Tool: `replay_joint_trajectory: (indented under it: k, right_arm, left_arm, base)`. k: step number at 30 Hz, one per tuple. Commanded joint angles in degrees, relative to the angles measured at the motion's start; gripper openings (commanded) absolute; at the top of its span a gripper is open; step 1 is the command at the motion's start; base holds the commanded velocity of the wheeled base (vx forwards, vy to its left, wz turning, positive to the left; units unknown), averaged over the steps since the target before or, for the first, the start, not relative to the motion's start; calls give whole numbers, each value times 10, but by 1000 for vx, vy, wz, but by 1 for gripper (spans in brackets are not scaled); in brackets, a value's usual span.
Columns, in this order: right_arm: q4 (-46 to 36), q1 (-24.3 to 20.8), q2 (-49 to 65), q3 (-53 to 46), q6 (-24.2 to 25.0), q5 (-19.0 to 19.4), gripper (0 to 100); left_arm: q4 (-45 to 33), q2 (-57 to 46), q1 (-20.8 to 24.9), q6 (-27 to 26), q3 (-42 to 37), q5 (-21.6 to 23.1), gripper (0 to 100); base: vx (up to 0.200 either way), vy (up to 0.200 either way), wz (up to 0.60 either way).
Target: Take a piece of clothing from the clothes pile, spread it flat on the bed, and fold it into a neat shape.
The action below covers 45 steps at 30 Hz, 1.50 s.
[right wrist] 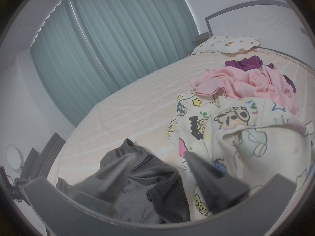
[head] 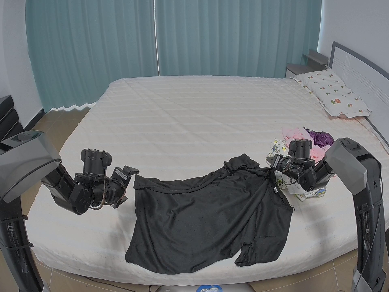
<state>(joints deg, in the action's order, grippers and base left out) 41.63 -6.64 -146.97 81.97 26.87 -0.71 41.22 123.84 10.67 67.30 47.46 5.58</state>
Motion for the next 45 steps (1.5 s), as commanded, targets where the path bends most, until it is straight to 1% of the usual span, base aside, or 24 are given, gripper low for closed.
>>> replay_joint_trajectory:
  k: [1, 2, 4, 6, 8, 9, 10, 12, 14, 16, 19, 20, 22, 25, 26, 28, 30, 31, 32, 33, 34, 35, 40, 45]
  right_arm:
    - [1, 0, 69, -57, 19, 5, 100]
    - [1, -1, 74, -64, 20, 6, 100]
    - [2, -8, 121, -148, 27, 16, 100]
    - [6, -14, 147, -196, 27, 21, 100]
    - [22, -23, 188, -283, 33, 36, 100]
    - [22, -23, 188, -283, 33, 36, 100]
    - [43, -27, 210, -336, 47, 43, 100]
    - [62, -28, 226, -386, 60, 43, 100]
    - [72, -30, 237, -426, 62, 43, 100]
    - [86, -29, 240, -459, 63, 43, 100]
    - [113, -30, 240, -503, 64, 43, 100]
    - [122, -30, 238, -516, 64, 43, 100]
    - [137, -31, 235, -535, 63, 43, 100]
    - [137, -31, 235, -535, 63, 43, 100]
    - [155, -36, 226, -561, 64, 43, 100]
    - [156, -42, 225, -571, 64, 44, 100]
    - [156, -43, 224, -575, 64, 44, 100]
    - [156, -43, 224, -575, 64, 44, 100]
    - [156, -50, 220, -578, 64, 43, 100]
    - [157, -50, 220, -578, 64, 43, 100]
    - [156, -51, 219, -582, 64, 43, 100]
    - [157, -52, 219, -585, 64, 43, 100]
    - [157, -59, 212, -590, 64, 43, 100]
    - [161, -59, 208, -591, 64, 44, 100]
  left_arm:
    - [22, -4, 1, -2, -33, 1, 100]
    - [23, -4, 1, -2, -36, 1, 100]
    - [30, -15, 1, -4, -59, 1, 100]
    - [30, -19, 1, -6, -69, 2, 100]
    - [30, -25, 3, -15, -83, 7, 100]
    - [30, -25, 3, -15, -83, 7, 100]
    - [29, -30, 3, -21, -92, 10, 100]
    - [26, -27, 15, -24, -98, 12, 100]
    - [24, -26, 23, -26, -108, 11, 100]
    - [26, -23, 30, -46, -132, 11, 100]
    - [29, -24, 36, -104, -165, 7, 100]
    - [28, -24, 43, -116, -172, 5, 100]
    - [29, -23, 52, -124, -185, 0, 100]
    - [29, -23, 52, -124, -185, 0, 100]
    - [29, -23, 56, -132, -211, -12, 100]
    - [27, -22, 58, -158, -228, -13, 100]
    - [29, -16, 58, -181, -235, -15, 100]
    - [29, -16, 58, -181, -235, -15, 100]
    - [28, -9, 64, -200, -238, -34, 100]
    - [28, -9, 65, -201, -238, -36, 100]
    - [29, -2, 77, -203, -235, -71, 100]
    - [29, 3, 80, -203, -232, -82, 100]
    - [29, 39, 104, -205, -201, -103, 100]
    - [30, 60, 130, -211, -187, -151, 100]
  base:
    - [0, 0, 0]
    - [0, 0, 0]
    - [0, 0, 0]
    - [0, 0, 0]
    - [0, 0, 0]
    - [-200, 0, 0]
    - [-200, 0, 0]
    - [-200, 0, 0]
    - [-200, 0, 0]
    - [-200, 0, 0]
    - [-67, 0, 0]
    - [0, 0, 0]
    - [0, 0, 0]
    - [0, 0, 0]
    - [0, 0, 0]
    - [0, 0, 0]
    - [0, 0, 0]
    - [0, 0, 0]
    - [0, 0, 0]
    - [0, 0, 0]
    - [0, 0, 0]
    - [0, 0, 0]
    - [0, 0, 0]
    - [0, 0, 0]
